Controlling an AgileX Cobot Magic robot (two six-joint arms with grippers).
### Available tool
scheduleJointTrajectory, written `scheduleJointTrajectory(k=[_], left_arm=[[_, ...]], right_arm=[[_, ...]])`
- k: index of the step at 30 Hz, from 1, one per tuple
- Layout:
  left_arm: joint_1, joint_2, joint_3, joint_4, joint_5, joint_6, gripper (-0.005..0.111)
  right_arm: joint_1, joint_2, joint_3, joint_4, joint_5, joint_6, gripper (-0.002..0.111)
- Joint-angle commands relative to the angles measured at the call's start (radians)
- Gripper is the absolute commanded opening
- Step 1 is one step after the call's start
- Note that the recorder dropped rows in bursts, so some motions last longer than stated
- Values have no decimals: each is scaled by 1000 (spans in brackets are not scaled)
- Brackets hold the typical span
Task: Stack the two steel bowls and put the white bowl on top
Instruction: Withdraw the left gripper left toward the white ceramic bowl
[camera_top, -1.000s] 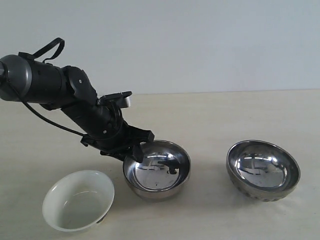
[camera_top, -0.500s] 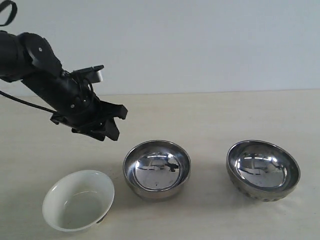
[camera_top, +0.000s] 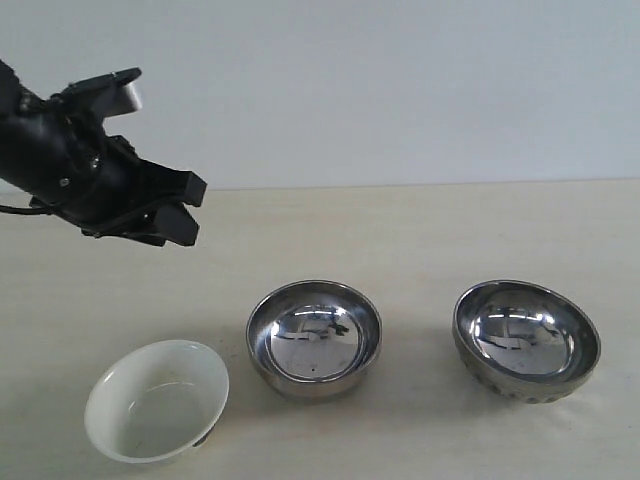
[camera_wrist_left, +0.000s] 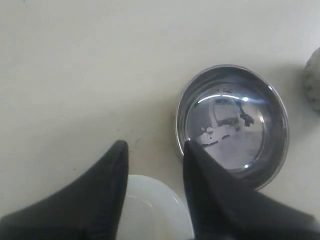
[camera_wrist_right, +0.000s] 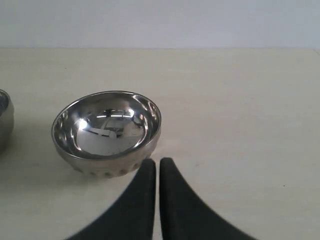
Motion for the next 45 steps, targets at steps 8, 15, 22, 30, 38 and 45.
scheduleJointTrajectory(k=[8, 15, 22, 30, 38, 45], left_arm=[[1, -239, 287, 8, -126, 2, 35], [1, -364, 503, -34, -276, 1, 35], [1, -476, 601, -65, -294, 17, 35], [1, -555, 688, -98, -344, 17, 35], [1, -555, 704, -98, -343, 17, 35], [1, -555, 703, -98, -348, 17, 35]], right_arm=[[-1, -4, -1, -7, -4, -1, 0], [-1, -4, -1, -7, -4, -1, 0], [-1, -4, -1, -7, -4, -1, 0], [-1, -4, -1, -7, -4, -1, 0], [-1, -4, -1, -7, -4, -1, 0], [-1, -4, -1, -5, -10, 0, 0]])
